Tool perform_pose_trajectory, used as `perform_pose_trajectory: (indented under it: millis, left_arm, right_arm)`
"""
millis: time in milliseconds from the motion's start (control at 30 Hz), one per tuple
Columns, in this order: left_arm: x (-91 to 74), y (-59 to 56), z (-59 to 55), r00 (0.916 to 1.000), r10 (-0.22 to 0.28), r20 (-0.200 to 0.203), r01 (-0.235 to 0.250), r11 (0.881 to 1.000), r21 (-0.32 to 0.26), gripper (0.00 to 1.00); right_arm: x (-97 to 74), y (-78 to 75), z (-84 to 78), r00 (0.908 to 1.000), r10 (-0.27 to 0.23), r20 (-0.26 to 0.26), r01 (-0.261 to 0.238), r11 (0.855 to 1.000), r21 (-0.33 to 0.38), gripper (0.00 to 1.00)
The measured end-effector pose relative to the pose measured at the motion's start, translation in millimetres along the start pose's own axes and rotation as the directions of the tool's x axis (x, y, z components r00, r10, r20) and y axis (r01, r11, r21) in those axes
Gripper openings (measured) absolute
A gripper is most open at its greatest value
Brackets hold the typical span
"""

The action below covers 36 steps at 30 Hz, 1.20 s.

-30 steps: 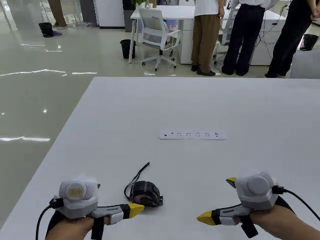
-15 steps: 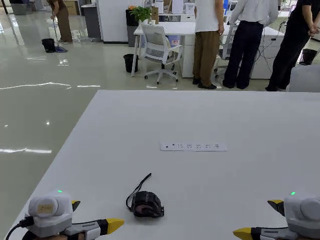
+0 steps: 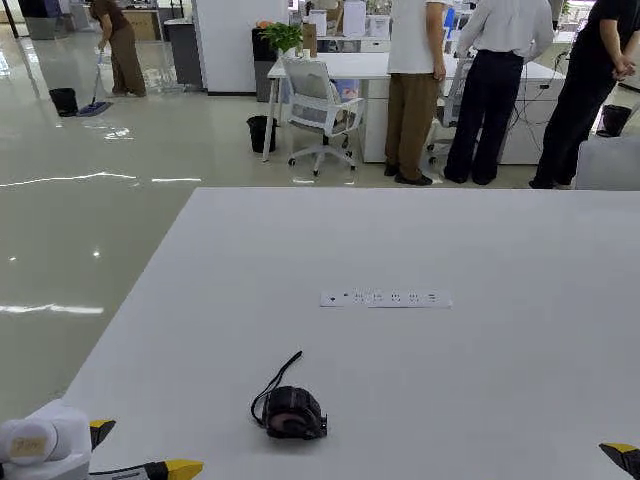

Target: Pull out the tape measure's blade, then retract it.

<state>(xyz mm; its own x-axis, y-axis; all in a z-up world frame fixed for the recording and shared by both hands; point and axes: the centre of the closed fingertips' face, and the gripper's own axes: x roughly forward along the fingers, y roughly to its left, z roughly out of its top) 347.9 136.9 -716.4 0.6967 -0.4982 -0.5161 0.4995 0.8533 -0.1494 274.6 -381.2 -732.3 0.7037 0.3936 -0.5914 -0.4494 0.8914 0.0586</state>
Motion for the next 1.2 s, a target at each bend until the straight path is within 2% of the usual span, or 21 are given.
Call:
perform_pose_trajectory:
  millis: [133,200,267,367,433,567,700,767,800,967,1067,1200]
  left_arm:
    - [-14.7,11.6,-4.3,0.9999,0.015,0.001,-0.015,1.0,-0.001,0.99]
    - [-22.8,21.4,-2.6,0.9984,0.055,0.011,-0.055,0.998,0.015,0.99]
    - [-28.5,22.8,1.7,0.9981,0.045,0.042,-0.044,0.999,-0.014,0.99]
    - [-32.6,25.4,2.6,0.9985,0.043,0.035,-0.042,0.999,-0.018,0.99]
    - [-31.1,22.4,3.6,0.9991,0.027,0.032,-0.026,0.999,-0.029,0.98]
    - [-24.0,12.1,4.1,0.9998,-0.005,0.018,0.005,1.0,0.012,0.96]
    - [-19.3,5.5,-0.3,0.9998,-0.015,0.015,0.015,1.0,-0.004,0.99]
    - [-19.4,5.7,-1.5,0.9999,0.003,0.011,-0.003,1.0,0.005,0.99]
    - [-19.9,4.4,-2.8,1.0,-0.003,0.005,0.003,1.0,-0.01,0.99]
    - [-21.2,-3.7,-4.5,0.9996,-0.028,-0.001,0.028,0.999,-0.029,0.99]
    - [-21.8,-3.5,-7.5,0.9995,-0.027,-0.018,0.026,0.999,-0.029,0.99]
    - [-22.1,-3.7,-5.9,0.9991,-0.038,-0.02,0.037,0.999,-0.035,0.99]
  right_arm:
    - [-14.0,-2.3,-15.6,0.9998,-0.021,-0.007,0.021,1.0,-0.013,1.0]
    - [-18.1,-5.5,-20.6,0.9993,-0.037,-0.011,0.037,0.999,-0.008,1.0]
    - [-20.9,-6.3,-19.3,0.9992,-0.04,-0.005,0.04,0.999,-0.004,1.0]
    - [-22.7,-5.9,-14.1,0.999,-0.045,-0.006,0.045,0.999,-0.012,1.0]
    - [-23.5,-3.2,-9.3,0.9991,-0.043,-0.001,0.043,0.999,-0.018,1.0]
    - [-21.6,-6.9,-3.9,0.999,-0.045,-0.003,0.044,0.999,-0.022,1.0]
    - [-21.6,-8.1,0.7,0.9993,-0.036,-0.008,0.036,0.999,-0.022,1.0]
    - [-21.9,-8.0,0.8,0.9995,-0.032,-0.008,0.032,0.999,-0.031,1.0]
    - [-24.9,-1.2,4.0,0.9994,-0.033,-0.008,0.033,0.999,-0.032,1.0]
    - [-26.8,0.3,4.9,0.9993,-0.035,-0.015,0.035,0.999,-0.031,0.99]
    - [-25.6,-1.6,3.6,0.9994,-0.03,-0.02,0.029,0.999,-0.029,0.98]
    - [-23.7,-2.1,2.2,0.9994,-0.026,-0.021,0.026,0.999,-0.028,0.99]
